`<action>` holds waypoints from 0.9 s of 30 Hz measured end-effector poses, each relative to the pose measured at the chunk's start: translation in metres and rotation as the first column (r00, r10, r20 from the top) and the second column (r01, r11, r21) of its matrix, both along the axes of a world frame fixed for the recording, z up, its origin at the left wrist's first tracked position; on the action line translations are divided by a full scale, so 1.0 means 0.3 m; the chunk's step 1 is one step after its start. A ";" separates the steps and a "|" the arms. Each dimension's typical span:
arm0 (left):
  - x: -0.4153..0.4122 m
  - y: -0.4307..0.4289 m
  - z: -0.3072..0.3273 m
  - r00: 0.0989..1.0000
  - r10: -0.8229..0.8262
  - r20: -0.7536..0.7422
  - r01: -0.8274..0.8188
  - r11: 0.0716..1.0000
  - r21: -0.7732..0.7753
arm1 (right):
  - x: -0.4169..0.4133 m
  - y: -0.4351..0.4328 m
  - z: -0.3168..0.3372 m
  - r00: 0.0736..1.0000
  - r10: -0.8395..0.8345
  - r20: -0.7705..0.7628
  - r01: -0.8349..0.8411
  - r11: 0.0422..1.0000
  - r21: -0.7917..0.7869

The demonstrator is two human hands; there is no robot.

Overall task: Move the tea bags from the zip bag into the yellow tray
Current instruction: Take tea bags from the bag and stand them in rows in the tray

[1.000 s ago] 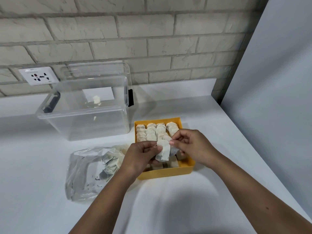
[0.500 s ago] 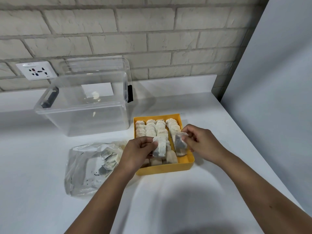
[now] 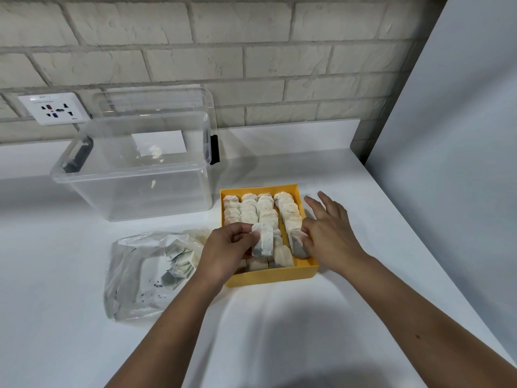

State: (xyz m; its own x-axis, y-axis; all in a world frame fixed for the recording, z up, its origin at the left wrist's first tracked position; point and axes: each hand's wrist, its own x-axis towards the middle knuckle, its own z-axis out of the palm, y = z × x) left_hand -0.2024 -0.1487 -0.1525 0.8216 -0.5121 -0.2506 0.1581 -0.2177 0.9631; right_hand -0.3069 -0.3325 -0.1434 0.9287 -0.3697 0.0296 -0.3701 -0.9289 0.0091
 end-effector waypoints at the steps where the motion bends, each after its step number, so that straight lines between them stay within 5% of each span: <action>1: 0.000 0.000 0.000 1.000 0.002 0.001 -0.002 1.000 0.002 | 0.009 -0.002 -0.001 1.000 -0.003 0.000 0.003 1.000 -0.025; 10: -0.005 0.003 0.016 0.999 -0.003 0.034 0.003 1.000 0.027 | 0.035 -0.003 0.000 0.998 -0.065 -0.006 0.065 0.998 -0.006; 16: -0.006 -0.003 0.021 0.999 -0.044 0.018 0.044 0.999 0.018 | 0.020 0.023 0.065 0.956 -0.040 0.289 -0.036 0.967 0.254; 18: -0.011 -0.012 0.025 0.998 -0.066 0.021 0.066 0.998 0.001 | 0.028 0.043 0.094 0.962 -0.006 0.274 -0.096 0.929 0.357; 27: -0.008 -0.003 0.034 0.974 -0.106 0.199 0.091 0.992 0.084 | -0.005 0.004 0.165 0.995 0.066 0.072 -0.084 0.953 0.290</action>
State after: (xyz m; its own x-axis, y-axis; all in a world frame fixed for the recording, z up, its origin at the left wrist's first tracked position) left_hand -0.2047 -0.1496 -0.1423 0.8058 -0.5791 -0.1241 -0.0649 -0.2945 0.9534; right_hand -0.3084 -0.3314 -0.0940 0.9538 -0.3002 -0.0123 -0.2910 -0.9127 -0.2869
